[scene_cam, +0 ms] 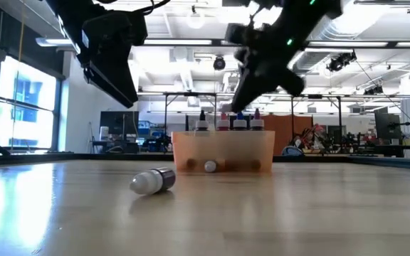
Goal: Pick & Place food coloring
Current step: Put the small green food coloring bottle into the orange bin, then put the small black food coloring bottle into the orange bin
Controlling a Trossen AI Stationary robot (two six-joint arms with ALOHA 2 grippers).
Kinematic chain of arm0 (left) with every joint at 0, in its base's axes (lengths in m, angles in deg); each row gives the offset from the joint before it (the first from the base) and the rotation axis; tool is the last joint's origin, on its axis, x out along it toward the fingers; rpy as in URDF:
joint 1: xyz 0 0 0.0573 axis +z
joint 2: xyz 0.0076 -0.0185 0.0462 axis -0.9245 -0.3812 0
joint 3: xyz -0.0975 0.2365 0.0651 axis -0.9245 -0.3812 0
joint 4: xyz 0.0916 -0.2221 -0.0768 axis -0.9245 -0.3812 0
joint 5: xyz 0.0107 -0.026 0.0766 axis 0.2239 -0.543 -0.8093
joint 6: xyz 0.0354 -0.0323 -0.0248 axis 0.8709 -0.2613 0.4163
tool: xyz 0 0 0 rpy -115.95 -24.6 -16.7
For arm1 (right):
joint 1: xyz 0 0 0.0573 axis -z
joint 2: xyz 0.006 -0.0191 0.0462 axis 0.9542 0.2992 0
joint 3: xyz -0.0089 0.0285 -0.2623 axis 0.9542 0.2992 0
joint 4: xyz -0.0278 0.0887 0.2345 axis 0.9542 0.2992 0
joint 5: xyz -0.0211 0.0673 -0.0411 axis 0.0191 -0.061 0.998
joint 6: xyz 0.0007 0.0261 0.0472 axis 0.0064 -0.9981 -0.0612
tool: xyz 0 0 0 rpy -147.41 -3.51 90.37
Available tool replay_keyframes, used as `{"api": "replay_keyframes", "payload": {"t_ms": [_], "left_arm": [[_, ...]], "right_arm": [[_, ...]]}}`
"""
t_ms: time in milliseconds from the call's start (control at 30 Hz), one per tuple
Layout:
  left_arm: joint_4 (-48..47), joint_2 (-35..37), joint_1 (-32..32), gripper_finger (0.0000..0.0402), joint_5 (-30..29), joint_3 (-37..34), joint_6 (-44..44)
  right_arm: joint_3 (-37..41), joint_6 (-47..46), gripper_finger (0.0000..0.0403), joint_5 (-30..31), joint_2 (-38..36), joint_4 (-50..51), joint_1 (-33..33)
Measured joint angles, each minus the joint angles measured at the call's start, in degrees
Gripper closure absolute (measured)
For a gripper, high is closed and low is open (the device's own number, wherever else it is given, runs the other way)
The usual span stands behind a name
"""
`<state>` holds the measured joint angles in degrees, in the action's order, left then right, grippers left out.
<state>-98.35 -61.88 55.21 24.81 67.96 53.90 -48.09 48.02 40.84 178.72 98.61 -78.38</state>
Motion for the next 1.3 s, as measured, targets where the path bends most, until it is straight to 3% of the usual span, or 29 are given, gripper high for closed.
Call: {"api": "replay_keyframes", "payload": {"t_ms": [233, 500, 733, 900, 967, 1300], "left_arm": [[0.4, 0.0, 0.0, 0.0206, 0.4, 0.0, 0.0], [0.4, 0.0, 0.0, 0.0206, 1.6, 0.0, 0.0], [0.4, 0.0, 0.0, 0.0206, 1.7, 0.0, 0.0], [1.2, 0.0, 0.0, 0.0206, 1.7, 0.0, 0.0], [1.7, 0.0, 0.0, 0.0206, 1.7, 0.0, -0.6], [10.8, -2.9, 0.0, 0.0206, 1.9, 0.1, -2.9]], "right_arm": [[4.4, -7.0, 0.0317, -3.3, 0.1, -4.1, 9.1], [6.1, -4.9, 0.029, -5.1, 0.1, -7.9, 10.1], [3.9, -4.0, 0.0282, -3.7, 0.1, -9.4, 4.3], [3.8, -7.3, 0.0281, -14.1, 0.1, -15.0, -0.9], [4.2, -12.3, 0.0281, -14.7, 0.1, -18.0, -2.7], [14.0, -22.9, 0.0282, -3.0, 0.1, -27.7, -9.3]]}}
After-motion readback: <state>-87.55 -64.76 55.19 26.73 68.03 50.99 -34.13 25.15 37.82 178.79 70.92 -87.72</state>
